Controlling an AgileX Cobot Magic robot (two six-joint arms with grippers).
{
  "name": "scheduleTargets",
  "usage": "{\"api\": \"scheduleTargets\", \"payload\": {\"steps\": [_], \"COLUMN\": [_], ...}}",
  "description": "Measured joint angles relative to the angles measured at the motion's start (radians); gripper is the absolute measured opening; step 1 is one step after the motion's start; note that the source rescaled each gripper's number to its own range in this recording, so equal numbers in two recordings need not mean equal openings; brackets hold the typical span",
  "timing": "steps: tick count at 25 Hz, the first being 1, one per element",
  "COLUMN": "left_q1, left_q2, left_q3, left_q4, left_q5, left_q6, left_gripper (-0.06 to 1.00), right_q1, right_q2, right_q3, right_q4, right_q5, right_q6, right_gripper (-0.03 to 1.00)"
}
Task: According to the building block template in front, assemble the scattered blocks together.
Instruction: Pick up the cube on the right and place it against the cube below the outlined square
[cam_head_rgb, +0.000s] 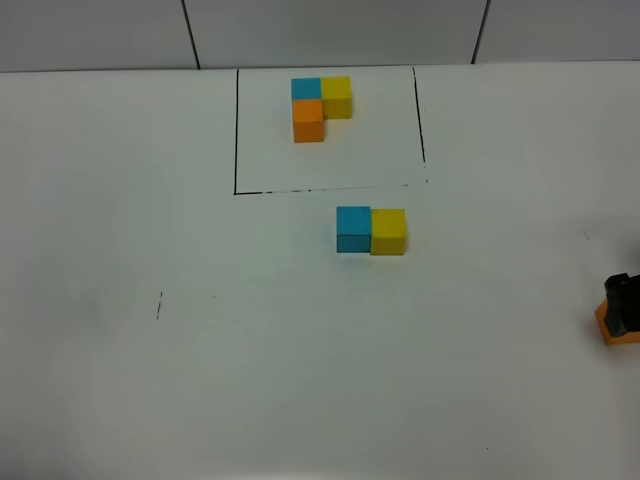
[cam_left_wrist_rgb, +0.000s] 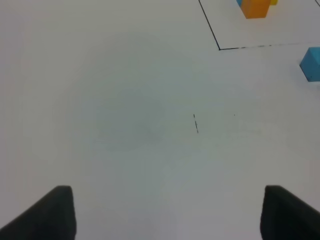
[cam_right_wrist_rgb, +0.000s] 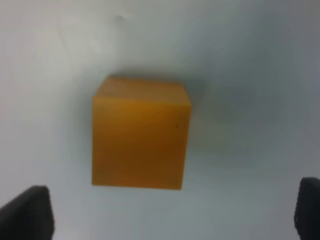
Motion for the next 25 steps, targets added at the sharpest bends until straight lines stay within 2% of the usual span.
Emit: {"api": "scheduleTargets", "payload": {"steps": [5, 12, 16, 19, 21, 23, 25], "left_q1": [0.000, 0.000, 0.000, 0.000, 0.000, 0.000, 0.000], "left_q2": [0.000, 0.000, 0.000, 0.000, 0.000, 0.000, 0.000], "left_q3": [0.000, 0.000, 0.000, 0.000, 0.000, 0.000, 0.000], "left_q4": [0.000, 0.000, 0.000, 0.000, 0.000, 0.000, 0.000], "left_q5": [0.000, 0.000, 0.000, 0.000, 0.000, 0.000, 0.000], "left_q6": [0.000, 0.000, 0.000, 0.000, 0.000, 0.000, 0.000], "left_gripper": [0.69, 0.69, 0.69, 0.69, 0.69, 0.69, 0.69], "right_q1": [-0.007, -0.008, -0.008, -0.009, -0.009, -0.009, -0.009], "right_q2": [0.013, 0.095, 0.134, 0.153, 0.161, 0.162, 0.162], "right_q3": [0.007, 0.007, 0.007, 0.007, 0.007, 0.007, 0.007], "right_q4": [0.071, 0.078, 0.086, 0.116, 0.125, 0.128, 0.128], "right_q5": [-0.054, -0.087, -0.111, -0.123, -0.123, -0.124, -0.122], "right_q6": [-0.028, -0.030, -0.030, -0.035, -0.038, -0.038, -0.036], "right_gripper": [0.95, 0.91, 0.84, 0.72, 0.61, 0.46, 0.17]}}
